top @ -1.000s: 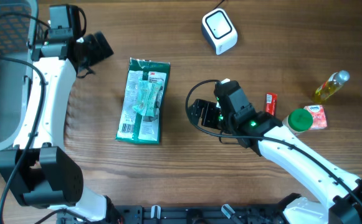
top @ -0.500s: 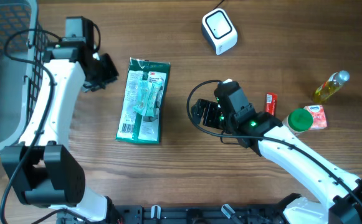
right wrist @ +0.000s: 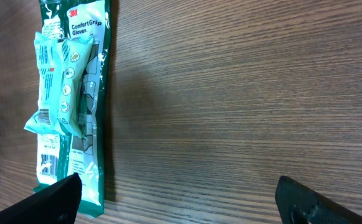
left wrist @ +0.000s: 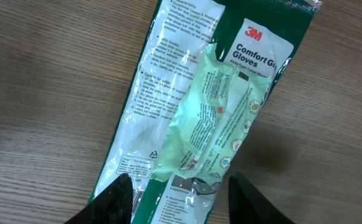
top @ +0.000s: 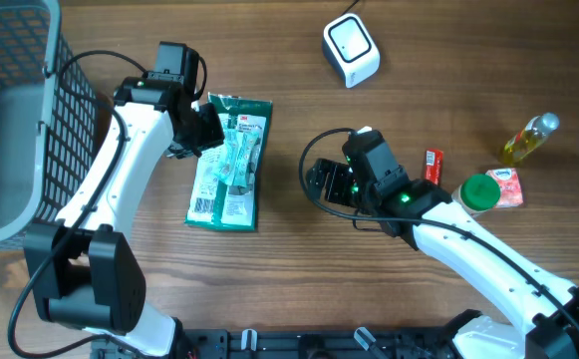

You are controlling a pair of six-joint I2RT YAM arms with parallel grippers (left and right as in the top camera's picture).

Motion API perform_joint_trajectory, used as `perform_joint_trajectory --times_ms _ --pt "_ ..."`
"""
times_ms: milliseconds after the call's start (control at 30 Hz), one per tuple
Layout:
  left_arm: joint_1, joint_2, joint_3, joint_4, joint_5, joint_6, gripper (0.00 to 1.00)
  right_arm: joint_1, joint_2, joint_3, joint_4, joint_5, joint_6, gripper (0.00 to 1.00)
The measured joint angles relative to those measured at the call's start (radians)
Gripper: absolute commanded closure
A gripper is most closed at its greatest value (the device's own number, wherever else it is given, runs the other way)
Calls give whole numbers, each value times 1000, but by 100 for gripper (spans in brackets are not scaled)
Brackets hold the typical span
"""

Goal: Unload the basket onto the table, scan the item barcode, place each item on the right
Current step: 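Move the left gripper over the green gloves pack and lower it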

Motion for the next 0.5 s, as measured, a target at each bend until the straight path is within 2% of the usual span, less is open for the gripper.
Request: perform_joint_trajectory --times_ms 300,500 --pt "0 0 -72 63 0 0 64 0 0 0 0 0 0 0" --pt "0 1 -135 140 56 11 63 0 0 0 0 0 0 0"
